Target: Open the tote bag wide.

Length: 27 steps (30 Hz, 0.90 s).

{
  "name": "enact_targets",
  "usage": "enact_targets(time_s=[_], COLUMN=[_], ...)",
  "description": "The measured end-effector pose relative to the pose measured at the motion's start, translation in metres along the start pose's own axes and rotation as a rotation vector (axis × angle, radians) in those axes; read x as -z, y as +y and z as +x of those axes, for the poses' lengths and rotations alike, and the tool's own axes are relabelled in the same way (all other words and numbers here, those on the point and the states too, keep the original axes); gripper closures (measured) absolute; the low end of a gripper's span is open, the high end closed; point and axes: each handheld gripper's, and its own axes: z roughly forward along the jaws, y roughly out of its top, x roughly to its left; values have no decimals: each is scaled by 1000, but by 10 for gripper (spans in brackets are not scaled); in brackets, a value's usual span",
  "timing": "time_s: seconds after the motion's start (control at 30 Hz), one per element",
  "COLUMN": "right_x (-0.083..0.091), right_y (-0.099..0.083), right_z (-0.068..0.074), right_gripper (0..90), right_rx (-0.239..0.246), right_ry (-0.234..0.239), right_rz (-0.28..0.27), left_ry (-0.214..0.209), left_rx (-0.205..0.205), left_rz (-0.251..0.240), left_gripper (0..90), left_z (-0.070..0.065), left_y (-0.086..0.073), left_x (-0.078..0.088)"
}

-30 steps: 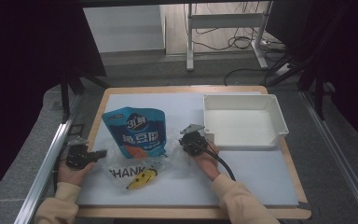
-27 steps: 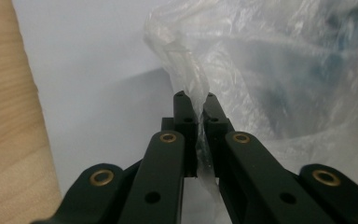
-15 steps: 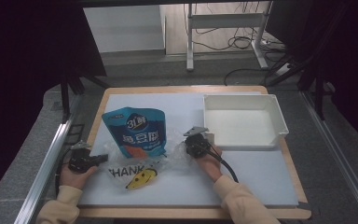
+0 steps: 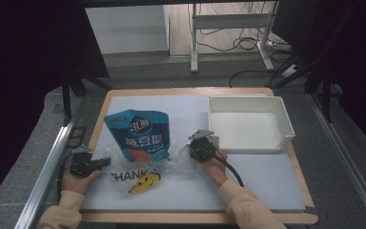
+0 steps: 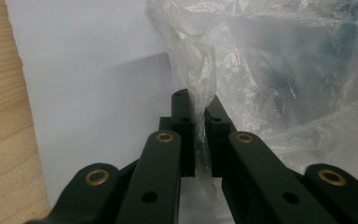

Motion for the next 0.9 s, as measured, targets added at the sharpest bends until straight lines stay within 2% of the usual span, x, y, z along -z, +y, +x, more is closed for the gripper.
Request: enact_targets(time_s=[0.03, 0.07, 0.1, 0.17, 0.2, 0.23, 0.3, 0.33, 0.37, 0.4, 0.43, 0.47, 0.5, 0.53, 0.63, 0.67, 0.7, 0.73, 0.77, 0.8, 0.83, 0.87, 0.9], right_x=[0, 2, 2, 6, 10, 18, 22, 28, 39, 46, 46, 57, 57, 69, 83, 83, 92, 92, 96, 103, 103, 107, 107], right_y=[0, 1, 1, 4, 6, 10, 12, 15, 21, 25, 25, 30, 30, 35, 39, 39, 41, 41, 41, 41, 41, 40, 40], right_z=[-1, -1, -1, 0, 1, 3, 3, 5, 5, 5, 5, 4, 4, 2, 0, 0, -1, -1, -1, 1, 1, 4, 4], right_gripper=[795, 722, 722, 661, 636, 580, 557, 537, 504, 490, 490, 463, 463, 456, 487, 487, 545, 545, 577, 662, 662, 722, 722], right_rx=[-6, -18, -18, -24, -29, -30, -28, -25, -27, -27, -27, -30, -30, -34, -40, -40, -34, -34, -31, -20, -20, -7, -7], right_ry=[10, 23, 23, 32, 45, 59, 62, 69, 79, 90, 90, 104, 104, 112, 134, 134, 164, 164, 172, 202, 202, 226, 226], right_rz=[2, -11, -11, -33, -51, -88, -103, -123, -163, -183, -183, -208, -208, -237, -265, -265, -278, -278, -279, -284, -284, -284, -284], left_ry=[-1, -2, -3, -9, -7, -7, -14, -21, -23, -29, -33, -36, -36, -36, -42, -42, -42, -43, -46, -49, -50, -57, -62], left_rx=[1, -3, -5, -1, -2, 12, 19, 22, 24, 27, 31, 34, 35, 36, 32, 32, 29, 23, 11, 0, -10, -22, -30], left_rz=[-3, -8, -13, -35, -52, -82, -101, -122, -135, -154, -164, -179, -186, -199, -225, -225, -232, -236, -241, -244, -247, -254, -258], left_gripper=[842, 804, 804, 758, 726, 632, 554, 554, 479, 442, 442, 389, 389, 367, 359, 364, 387, 387, 422, 545, 545, 646, 646], left_z=[-1, -1, -2, -3, -3, -4, -4, -4, -4, -5, -5, -6, -6, -7, -9, -9, -11, -12, -15, -17, -18, -21, -22], left_y=[0, 1, 1, 3, 3, 5, 5, 6, 7, 8, 9, 10, 11, 12, 16, 16, 17, 17, 18, 20, 20, 22, 23], left_x=[0, 0, 0, 3, 5, 9, 13, 17, 19, 23, 25, 29, 31, 35, 43, 43, 45, 47, 49, 51, 53, 57, 59])
